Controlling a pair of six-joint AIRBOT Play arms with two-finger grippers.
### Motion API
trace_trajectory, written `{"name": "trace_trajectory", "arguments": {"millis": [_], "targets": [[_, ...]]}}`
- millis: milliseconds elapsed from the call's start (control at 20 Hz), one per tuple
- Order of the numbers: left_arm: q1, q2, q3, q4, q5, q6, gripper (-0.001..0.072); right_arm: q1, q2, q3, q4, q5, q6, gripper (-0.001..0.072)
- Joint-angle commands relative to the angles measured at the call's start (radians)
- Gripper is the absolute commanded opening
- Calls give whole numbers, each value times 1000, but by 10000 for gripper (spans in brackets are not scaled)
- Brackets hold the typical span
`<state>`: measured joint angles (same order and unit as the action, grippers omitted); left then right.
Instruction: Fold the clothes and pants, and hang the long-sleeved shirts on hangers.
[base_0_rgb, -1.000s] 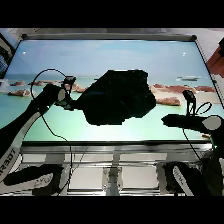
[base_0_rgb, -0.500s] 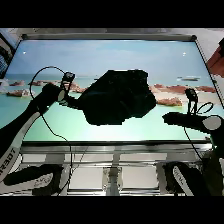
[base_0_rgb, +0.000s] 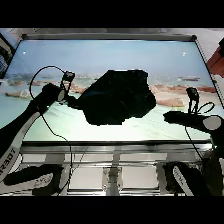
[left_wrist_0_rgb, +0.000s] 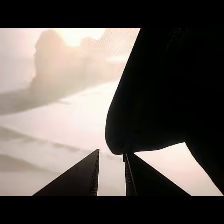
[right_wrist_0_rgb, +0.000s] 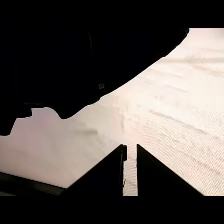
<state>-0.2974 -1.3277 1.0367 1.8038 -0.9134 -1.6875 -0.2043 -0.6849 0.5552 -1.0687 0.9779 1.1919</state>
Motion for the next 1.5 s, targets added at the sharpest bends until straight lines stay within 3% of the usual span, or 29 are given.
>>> {"name": "trace_trajectory", "arguments": {"millis": [0,100,250,400,550,600,850,1050,1150,1450], "targets": [[-2,0,2,-103,68,1,263,-1,0,0,0,-3,0,93],[-2,-2,9,-269,193,25,358,-1,0,0,1,-3,16,92],[-2,-61,111,-626,261,303,359,-1,-2,0,1,-9,29,92],[-2,-208,313,-833,253,414,358,-1,-14,0,11,-13,30,93],[-2,-389,532,-893,161,414,403,-1,-24,0,30,-13,30,93],[-2,-451,603,-893,127,414,493,-1,-25,0,29,-13,29,92],[-2,-611,756,-953,-23,415,498,-1,-34,0,29,-16,29,93],[-2,-624,756,-1018,-163,573,498,-1,-39,0,29,-30,29,92],[-2,-624,756,-1020,-220,608,498,-1,-39,0,29,-29,29,93],[7,-624,756,-1054,-228,637,498,-1,-39,0,29,-29,29,93]]}}
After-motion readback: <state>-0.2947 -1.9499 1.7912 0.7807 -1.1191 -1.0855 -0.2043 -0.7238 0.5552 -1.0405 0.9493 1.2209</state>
